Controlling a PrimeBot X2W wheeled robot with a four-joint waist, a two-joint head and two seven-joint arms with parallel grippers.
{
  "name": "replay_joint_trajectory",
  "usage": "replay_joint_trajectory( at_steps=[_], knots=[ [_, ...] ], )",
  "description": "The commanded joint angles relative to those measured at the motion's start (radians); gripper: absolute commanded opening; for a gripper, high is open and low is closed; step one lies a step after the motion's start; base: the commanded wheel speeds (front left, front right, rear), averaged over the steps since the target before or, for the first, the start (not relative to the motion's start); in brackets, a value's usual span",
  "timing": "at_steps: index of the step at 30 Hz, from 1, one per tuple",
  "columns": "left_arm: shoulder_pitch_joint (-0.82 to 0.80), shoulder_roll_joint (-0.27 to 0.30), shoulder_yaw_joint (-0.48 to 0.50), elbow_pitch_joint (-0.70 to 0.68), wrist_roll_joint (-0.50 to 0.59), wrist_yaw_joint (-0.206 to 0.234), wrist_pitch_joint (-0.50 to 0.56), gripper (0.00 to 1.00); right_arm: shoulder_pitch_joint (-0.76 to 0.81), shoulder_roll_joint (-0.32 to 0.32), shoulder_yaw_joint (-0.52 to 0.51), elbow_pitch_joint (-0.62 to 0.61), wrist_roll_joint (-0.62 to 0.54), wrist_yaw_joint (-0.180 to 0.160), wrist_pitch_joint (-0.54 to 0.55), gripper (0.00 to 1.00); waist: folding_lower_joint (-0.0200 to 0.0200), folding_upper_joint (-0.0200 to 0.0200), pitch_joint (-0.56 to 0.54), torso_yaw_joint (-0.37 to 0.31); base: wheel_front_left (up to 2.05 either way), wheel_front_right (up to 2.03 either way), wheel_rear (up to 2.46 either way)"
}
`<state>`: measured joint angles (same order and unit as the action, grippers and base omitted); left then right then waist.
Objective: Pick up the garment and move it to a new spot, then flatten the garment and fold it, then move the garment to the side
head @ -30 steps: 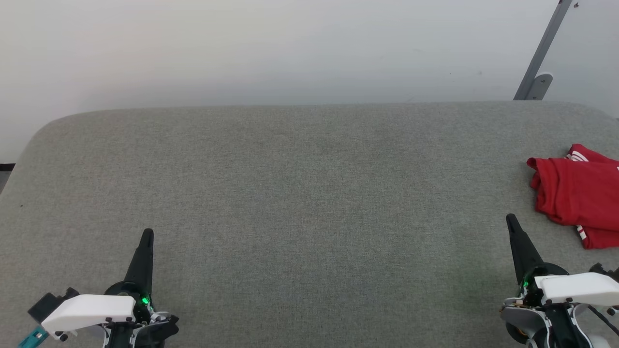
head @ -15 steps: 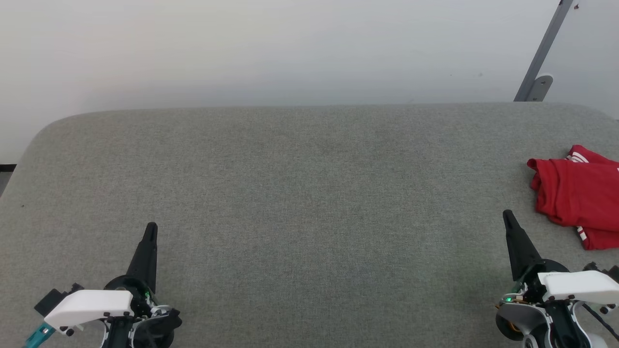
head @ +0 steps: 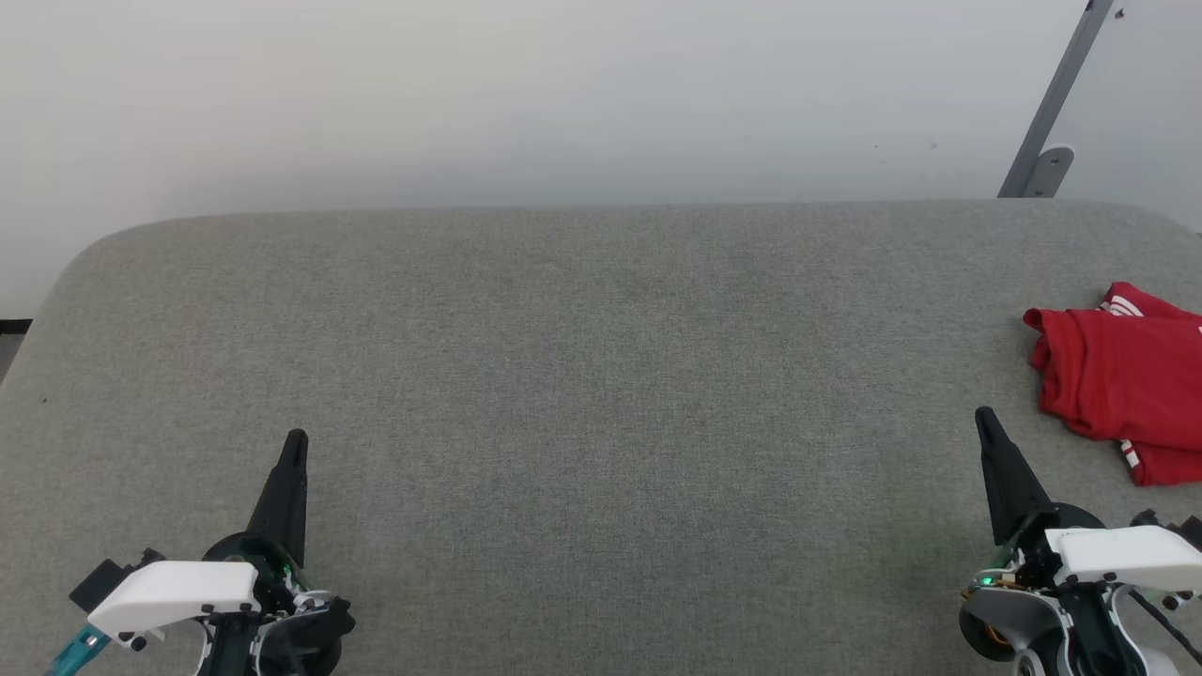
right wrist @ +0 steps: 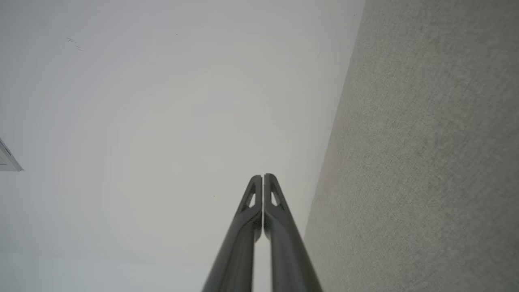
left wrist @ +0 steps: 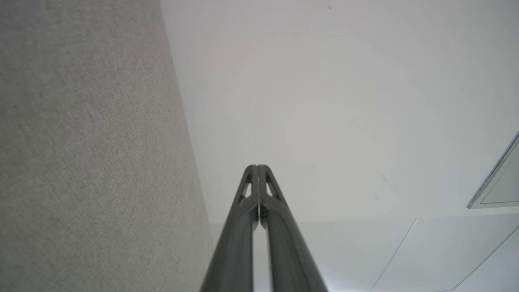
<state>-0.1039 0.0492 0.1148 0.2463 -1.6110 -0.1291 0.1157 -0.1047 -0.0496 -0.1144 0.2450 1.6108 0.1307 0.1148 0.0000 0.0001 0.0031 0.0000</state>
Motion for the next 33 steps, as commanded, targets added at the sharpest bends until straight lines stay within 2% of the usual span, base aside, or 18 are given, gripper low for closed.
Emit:
replay_joint_trajectory(
  at_steps=[1,33],
  knots=[
    [-0.012,0.001,0.0,-0.001,-0.002,-0.003,0.002,0.0,-0.008,0.002,-0.001,0.0,0.004,0.0,0.003,0.0,0.0,-0.0001,0.0,0.0,0.0,0.0,0.0],
    [-0.012,0.001,0.0,-0.001,-0.002,-0.003,0.002,0.0,-0.006,0.002,0.0,0.0,0.004,0.0,0.003,0.0,0.0,-0.0001,0.0,0.0,0.0,0.0,0.0]
  ],
)
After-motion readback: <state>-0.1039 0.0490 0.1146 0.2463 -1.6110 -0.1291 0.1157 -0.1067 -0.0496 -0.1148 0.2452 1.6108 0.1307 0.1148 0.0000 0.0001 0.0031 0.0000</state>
